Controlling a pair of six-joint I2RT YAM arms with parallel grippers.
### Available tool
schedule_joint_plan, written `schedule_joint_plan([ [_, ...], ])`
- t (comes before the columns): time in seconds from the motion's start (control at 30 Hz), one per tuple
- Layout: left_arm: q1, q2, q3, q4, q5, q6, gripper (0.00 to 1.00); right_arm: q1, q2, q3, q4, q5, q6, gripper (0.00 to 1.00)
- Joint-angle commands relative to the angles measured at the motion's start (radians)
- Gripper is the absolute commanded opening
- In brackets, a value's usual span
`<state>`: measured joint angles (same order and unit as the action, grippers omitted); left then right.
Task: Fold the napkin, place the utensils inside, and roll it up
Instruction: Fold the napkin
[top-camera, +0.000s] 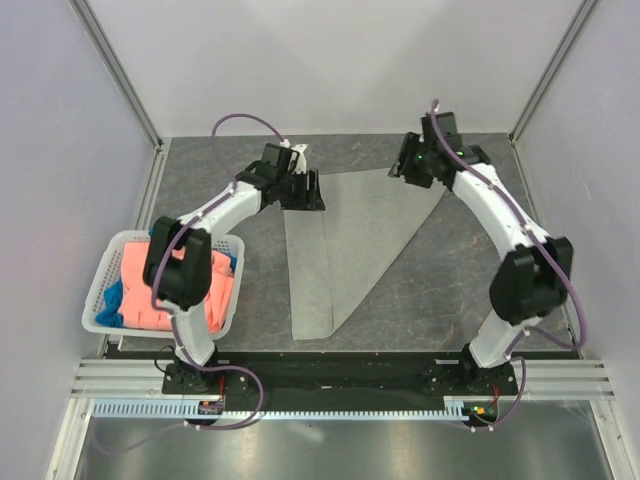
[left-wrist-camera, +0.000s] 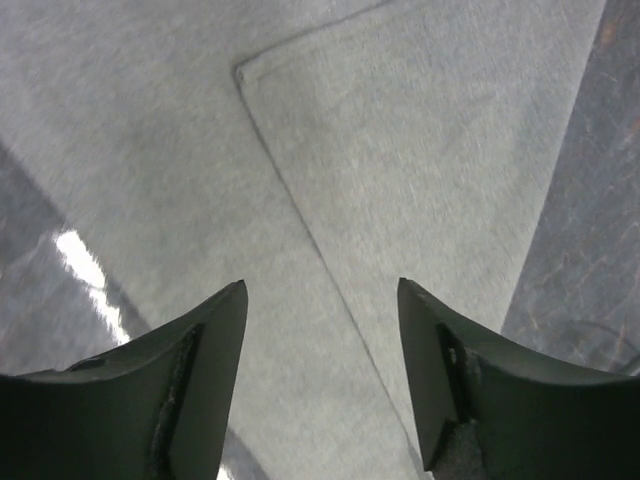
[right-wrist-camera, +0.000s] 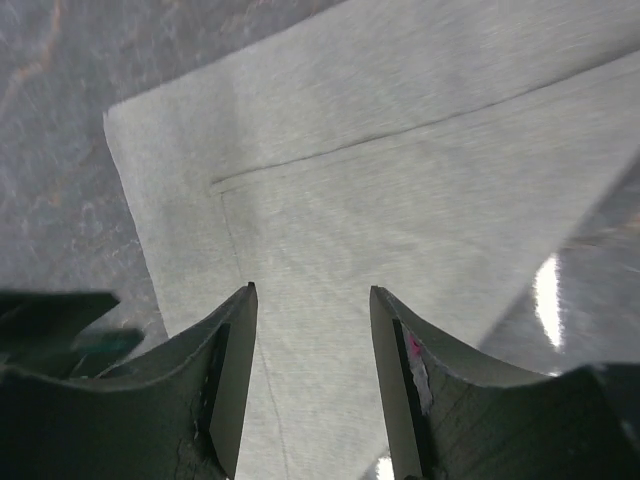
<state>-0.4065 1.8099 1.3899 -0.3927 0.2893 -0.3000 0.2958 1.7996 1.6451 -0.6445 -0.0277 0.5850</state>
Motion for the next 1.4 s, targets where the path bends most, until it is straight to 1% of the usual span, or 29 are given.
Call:
schedule_joint_plan([
  [0.0,-0.031,0.144,0.148,0.097,-0.021,0.007,0.62,-0.029,-0.172,-0.144,0.049,-0.021,-0.068,0.57],
  [0.03,-0.041,0.205,0.202,0.091,-0.033,0.009,0.6,-0.033,-0.222,-0.168,0.045,-0.028,-0.079,0.57],
  [0.13,-0.054,0.3,0.285,0.084,-0.058,0.018,0.57,-0.047,-0.317,-0.254,0.04,-0.029,-0.085,0.57],
  [0.37,-0.066,0.413,0.365,0.078,-0.186,0.041,0.5,-0.052,-0.471,-0.372,-0.004,-0.032,-0.094,0.57],
  [0.4,-0.066,0.417,0.371,0.078,-0.197,0.045,0.47,-0.052,-0.482,-0.387,-0.01,-0.025,-0.099,0.57],
  [0.5,-0.069,0.446,0.397,0.078,-0.211,0.059,0.47,-0.053,-0.525,-0.412,-0.038,-0.005,-0.099,0.57],
  [0.7,-0.071,0.48,0.422,0.075,-0.246,0.076,0.47,-0.053,-0.568,-0.462,-0.06,0.008,-0.09,0.57],
  [0.9,-0.075,0.512,0.465,0.06,-0.236,0.091,0.47,-0.053,-0.579,-0.482,-0.073,0.009,-0.086,0.57],
  [1.03,-0.078,0.514,0.468,0.057,-0.24,0.096,0.44,-0.055,-0.585,-0.484,-0.076,0.017,-0.088,0.57],
  [1.07,-0.08,0.514,0.468,0.054,-0.245,0.094,0.39,-0.055,-0.586,-0.484,-0.078,0.017,-0.088,0.57],
  [1.1,-0.08,0.516,0.471,0.051,-0.248,0.093,0.38,-0.053,-0.586,-0.484,-0.08,0.017,-0.088,0.57],
  [1.37,-0.1,0.516,0.463,0.017,-0.285,0.101,0.36,-0.055,-0.586,-0.49,-0.08,0.022,-0.09,0.57],
])
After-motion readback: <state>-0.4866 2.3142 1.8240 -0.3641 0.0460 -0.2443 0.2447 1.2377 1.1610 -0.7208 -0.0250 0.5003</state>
